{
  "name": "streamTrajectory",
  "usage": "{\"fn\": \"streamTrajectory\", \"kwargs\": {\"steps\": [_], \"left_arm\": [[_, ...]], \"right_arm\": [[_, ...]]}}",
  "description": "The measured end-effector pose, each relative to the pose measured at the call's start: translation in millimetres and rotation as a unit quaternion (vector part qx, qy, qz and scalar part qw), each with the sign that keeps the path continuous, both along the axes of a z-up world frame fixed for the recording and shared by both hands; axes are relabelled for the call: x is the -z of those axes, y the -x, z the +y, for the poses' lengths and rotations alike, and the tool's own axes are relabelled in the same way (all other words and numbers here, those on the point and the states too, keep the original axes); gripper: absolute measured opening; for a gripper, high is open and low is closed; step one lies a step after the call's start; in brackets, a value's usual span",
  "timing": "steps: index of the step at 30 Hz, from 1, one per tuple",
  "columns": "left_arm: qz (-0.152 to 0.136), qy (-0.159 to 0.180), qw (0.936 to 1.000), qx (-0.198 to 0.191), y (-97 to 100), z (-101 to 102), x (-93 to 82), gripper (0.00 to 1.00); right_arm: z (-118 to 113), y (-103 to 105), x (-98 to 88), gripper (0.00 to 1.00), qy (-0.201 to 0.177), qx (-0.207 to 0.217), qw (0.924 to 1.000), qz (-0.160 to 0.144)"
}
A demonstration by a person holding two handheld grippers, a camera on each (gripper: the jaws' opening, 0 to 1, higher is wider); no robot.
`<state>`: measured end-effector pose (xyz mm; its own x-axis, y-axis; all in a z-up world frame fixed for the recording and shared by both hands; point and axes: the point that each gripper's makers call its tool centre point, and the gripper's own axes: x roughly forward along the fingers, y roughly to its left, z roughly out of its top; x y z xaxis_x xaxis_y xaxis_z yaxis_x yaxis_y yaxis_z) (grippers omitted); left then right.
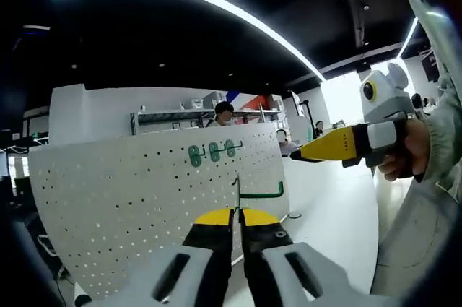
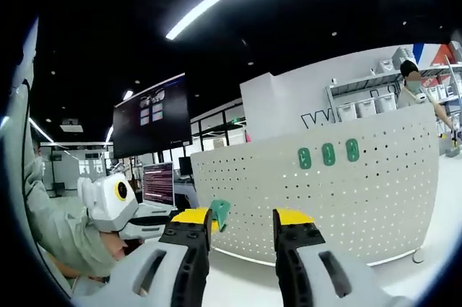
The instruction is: Insert the hook assembly into the mounting plate slot until the hook locks in place.
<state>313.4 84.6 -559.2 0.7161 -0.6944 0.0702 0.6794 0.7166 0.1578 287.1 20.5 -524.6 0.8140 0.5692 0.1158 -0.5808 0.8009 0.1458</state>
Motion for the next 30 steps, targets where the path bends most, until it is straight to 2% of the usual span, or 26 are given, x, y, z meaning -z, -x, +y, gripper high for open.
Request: {"fn": "streamTrajectory", "kwargs": {"steps": [14, 20, 30], "left_arm": [[0.006, 0.053, 0.9985, 0.015, 12.0, -7, -15.6, 0.03], [-0.001, 0.056, 0.9981, 0.023, 17.4, -13, -19.8, 0.03], [-0.006, 0.068, 0.9966, 0.045, 27.3, -21, -25.8, 0.03]], "right_arm": [[21, 4, -1.6, 0.24, -0.009, -0.033, 0.9994, 0.010], [27, 5, -4.1, 0.22, -0.010, -0.041, 0.9991, 0.010], [35, 7, -6.1, 0.13, -0.008, -0.053, 0.9985, 0.008]]}}
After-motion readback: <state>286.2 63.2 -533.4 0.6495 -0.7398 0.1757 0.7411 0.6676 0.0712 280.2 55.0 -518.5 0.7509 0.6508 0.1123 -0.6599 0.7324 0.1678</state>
